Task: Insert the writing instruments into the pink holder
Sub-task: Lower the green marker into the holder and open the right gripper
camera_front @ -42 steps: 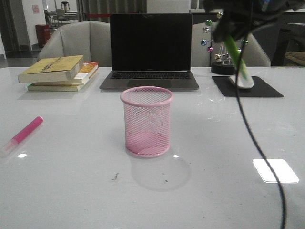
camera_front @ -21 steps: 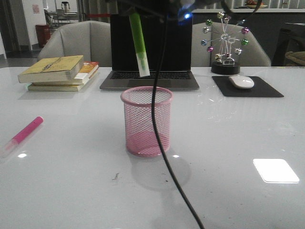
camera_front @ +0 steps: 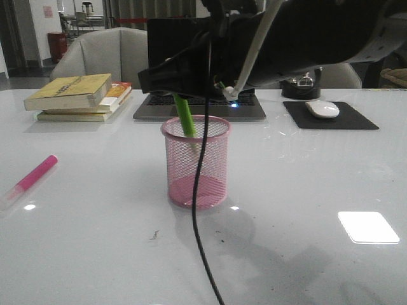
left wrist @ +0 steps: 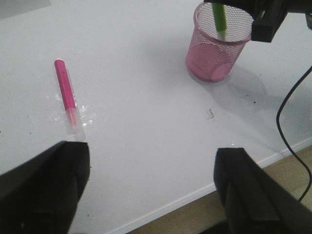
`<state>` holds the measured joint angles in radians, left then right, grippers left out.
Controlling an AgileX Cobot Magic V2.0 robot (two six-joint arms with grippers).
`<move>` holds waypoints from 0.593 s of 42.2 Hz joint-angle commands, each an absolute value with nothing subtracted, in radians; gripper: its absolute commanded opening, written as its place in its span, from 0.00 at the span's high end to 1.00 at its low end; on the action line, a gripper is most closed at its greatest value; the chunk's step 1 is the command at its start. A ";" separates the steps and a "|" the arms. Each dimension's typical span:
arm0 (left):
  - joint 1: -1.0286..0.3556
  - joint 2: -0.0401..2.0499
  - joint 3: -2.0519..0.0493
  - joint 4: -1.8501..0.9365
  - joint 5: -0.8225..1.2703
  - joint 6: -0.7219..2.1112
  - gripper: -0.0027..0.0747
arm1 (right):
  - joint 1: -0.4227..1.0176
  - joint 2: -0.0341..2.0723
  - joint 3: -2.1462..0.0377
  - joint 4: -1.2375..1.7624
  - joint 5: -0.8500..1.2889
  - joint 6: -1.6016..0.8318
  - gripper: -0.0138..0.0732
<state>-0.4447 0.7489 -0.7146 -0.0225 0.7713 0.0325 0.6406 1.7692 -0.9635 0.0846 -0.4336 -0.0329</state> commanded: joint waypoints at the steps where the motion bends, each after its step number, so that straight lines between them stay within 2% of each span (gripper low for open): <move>1: -0.451 0.748 -0.746 -0.034 0.700 0.033 0.22 | 0.632 1.722 -0.988 0.078 -0.497 -0.044 0.42; 5: -0.451 0.748 -0.746 -0.034 0.700 0.033 0.22 | 0.632 1.722 -0.988 0.078 -0.499 -0.044 0.33; 8: -0.451 0.748 -0.746 -0.034 0.700 0.033 0.22 | 0.632 1.717 -0.988 0.078 -0.501 -0.044 0.29; 14: -0.451 0.748 -0.746 -0.034 0.700 0.033 0.22 | 0.632 1.641 -0.988 0.077 -0.420 -0.044 0.29; 25: -0.451 0.748 -0.746 -0.034 0.700 0.033 0.22 | 0.632 1.370 -0.988 0.044 -0.035 -0.044 0.29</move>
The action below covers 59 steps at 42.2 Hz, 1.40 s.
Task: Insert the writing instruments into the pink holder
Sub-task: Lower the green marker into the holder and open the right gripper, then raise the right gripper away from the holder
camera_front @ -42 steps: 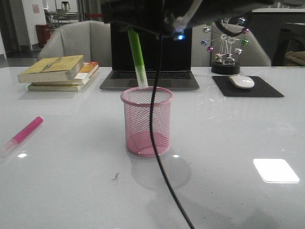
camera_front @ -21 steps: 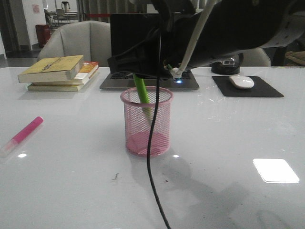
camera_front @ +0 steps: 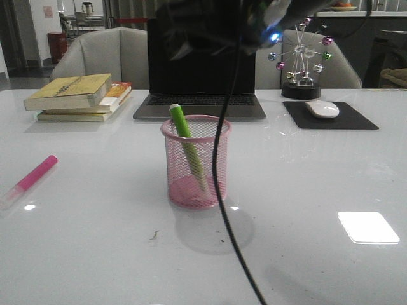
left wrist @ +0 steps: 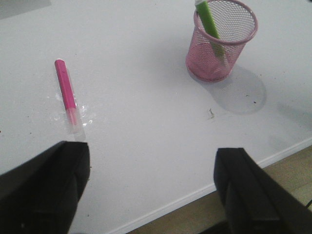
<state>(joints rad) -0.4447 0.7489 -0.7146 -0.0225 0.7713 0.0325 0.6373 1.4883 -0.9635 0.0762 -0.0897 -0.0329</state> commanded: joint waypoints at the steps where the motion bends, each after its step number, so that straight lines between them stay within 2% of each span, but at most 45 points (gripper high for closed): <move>1: -0.451 0.748 -0.746 -0.034 0.700 0.033 0.22 | 0.632 1.337 -0.988 0.023 0.000 -0.044 0.29; 11: -0.451 0.748 -0.746 -0.034 0.700 0.033 0.22 | 0.632 1.093 -0.978 -0.055 0.442 -0.044 0.29; 17: -0.451 0.748 -0.746 -0.034 0.700 0.033 0.22 | 0.632 0.945 -0.901 -0.055 0.537 -0.044 0.29; 31: -0.451 0.748 -0.746 -0.034 0.698 0.033 0.22 | 0.632 0.684 -0.708 -0.043 0.616 -0.044 0.29; 43: -0.436 0.787 -0.769 0.000 0.700 -0.029 0.22 | 0.632 0.640 -0.688 -0.044 0.614 -0.044 0.29; 49: -0.363 0.915 -0.844 0.076 0.767 -0.086 0.22 | 0.632 0.640 -0.688 -0.044 0.614 -0.044 0.29; 59: -0.190 1.229 -0.996 0.037 0.806 -0.086 0.22 | 0.632 0.640 -0.688 -0.044 0.614 -0.044 0.29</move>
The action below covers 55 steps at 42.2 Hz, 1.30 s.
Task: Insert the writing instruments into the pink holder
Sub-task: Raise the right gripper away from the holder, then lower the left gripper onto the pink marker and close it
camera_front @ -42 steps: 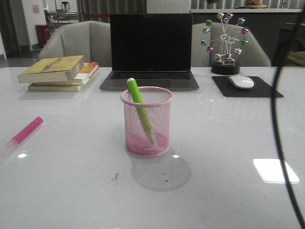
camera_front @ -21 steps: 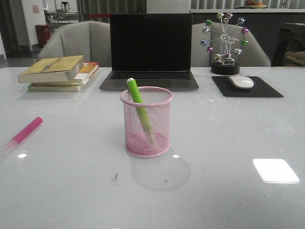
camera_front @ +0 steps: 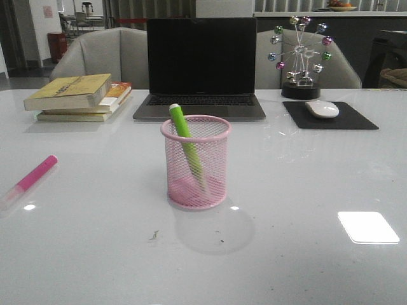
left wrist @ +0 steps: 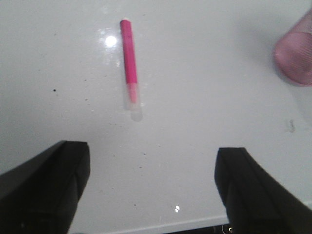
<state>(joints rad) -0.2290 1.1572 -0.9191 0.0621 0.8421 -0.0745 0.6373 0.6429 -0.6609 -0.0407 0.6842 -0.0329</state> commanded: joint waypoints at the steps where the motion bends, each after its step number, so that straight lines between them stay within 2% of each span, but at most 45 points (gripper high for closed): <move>1: -0.181 1.256 -1.009 0.031 0.806 -0.086 0.22 | 0.632 0.640 -0.688 -0.044 0.614 -0.044 0.29; 8: -0.169 1.477 -1.124 0.023 0.807 -0.086 0.22 | 0.632 0.640 -0.688 -0.044 0.614 -0.044 0.29; 23: -0.172 1.758 -1.332 0.018 0.786 -0.084 0.22 | 0.632 0.640 -0.688 -0.044 0.614 -0.044 0.29; 35: -0.172 1.880 -1.414 0.024 0.751 -0.082 0.22 | 0.632 0.640 -0.688 -0.044 0.614 -0.044 0.29; 55: -0.172 1.976 -1.421 0.041 0.674 -0.082 0.22 | 0.632 0.640 -0.688 -0.044 0.614 -0.044 0.29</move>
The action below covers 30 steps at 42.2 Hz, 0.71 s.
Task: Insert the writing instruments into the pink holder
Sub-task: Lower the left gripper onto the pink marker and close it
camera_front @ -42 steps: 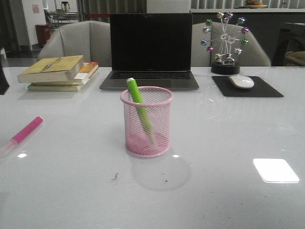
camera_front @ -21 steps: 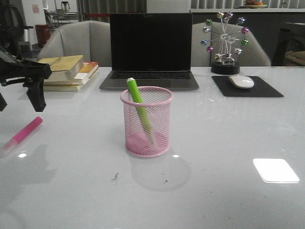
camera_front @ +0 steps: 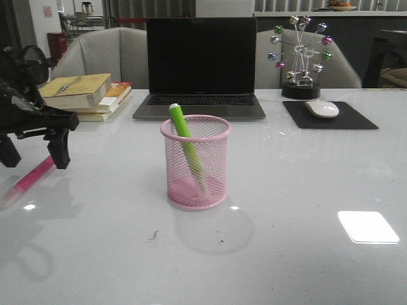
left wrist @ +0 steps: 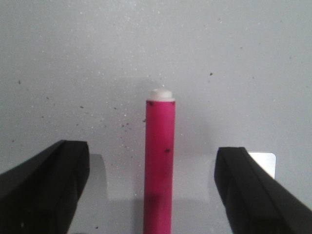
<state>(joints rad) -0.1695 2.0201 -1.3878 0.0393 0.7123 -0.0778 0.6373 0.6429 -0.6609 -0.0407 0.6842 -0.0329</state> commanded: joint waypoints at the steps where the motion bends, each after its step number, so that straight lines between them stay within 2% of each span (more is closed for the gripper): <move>1: -0.172 1.979 -1.421 0.041 0.674 -0.082 0.22 | 0.632 0.640 -0.688 -0.044 0.614 -0.044 0.29; 30: -0.172 1.996 -1.467 0.060 0.715 -0.082 0.22 | 0.632 0.640 -0.688 -0.044 0.614 -0.044 0.29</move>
